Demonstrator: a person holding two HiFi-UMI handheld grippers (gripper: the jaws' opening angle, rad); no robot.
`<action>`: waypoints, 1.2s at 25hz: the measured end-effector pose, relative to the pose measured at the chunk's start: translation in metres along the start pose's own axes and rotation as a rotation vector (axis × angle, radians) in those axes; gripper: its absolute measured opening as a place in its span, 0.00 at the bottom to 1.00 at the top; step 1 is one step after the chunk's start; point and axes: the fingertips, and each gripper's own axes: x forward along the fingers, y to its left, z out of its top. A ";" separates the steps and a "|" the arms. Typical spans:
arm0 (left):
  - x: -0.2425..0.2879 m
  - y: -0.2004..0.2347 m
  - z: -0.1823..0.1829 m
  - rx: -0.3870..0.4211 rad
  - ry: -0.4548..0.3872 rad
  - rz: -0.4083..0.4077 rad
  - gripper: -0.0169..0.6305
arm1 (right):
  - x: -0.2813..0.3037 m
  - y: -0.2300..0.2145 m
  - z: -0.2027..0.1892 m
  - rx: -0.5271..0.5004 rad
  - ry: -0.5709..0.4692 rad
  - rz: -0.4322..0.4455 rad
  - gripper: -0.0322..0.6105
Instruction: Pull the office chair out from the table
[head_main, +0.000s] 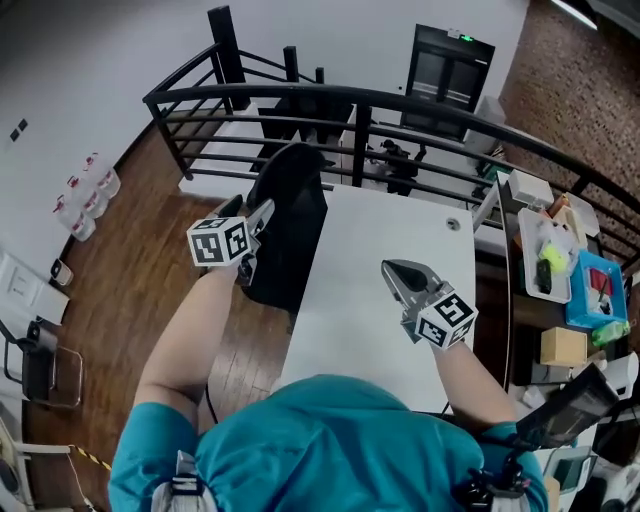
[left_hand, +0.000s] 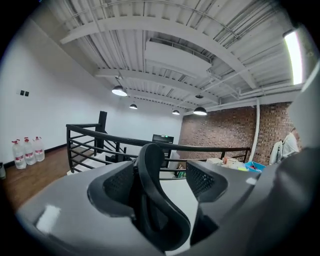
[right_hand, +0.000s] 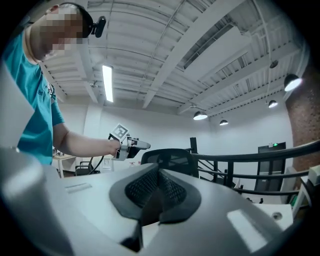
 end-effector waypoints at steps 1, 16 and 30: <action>0.005 0.004 0.000 -0.007 0.022 -0.003 0.51 | 0.004 0.001 -0.004 0.003 0.007 -0.006 0.05; 0.057 0.029 -0.023 -0.035 0.160 -0.003 0.28 | 0.068 0.012 -0.029 0.033 0.037 -0.016 0.05; 0.040 0.054 -0.004 -0.153 0.047 0.038 0.22 | 0.095 0.019 -0.031 0.026 0.052 0.035 0.05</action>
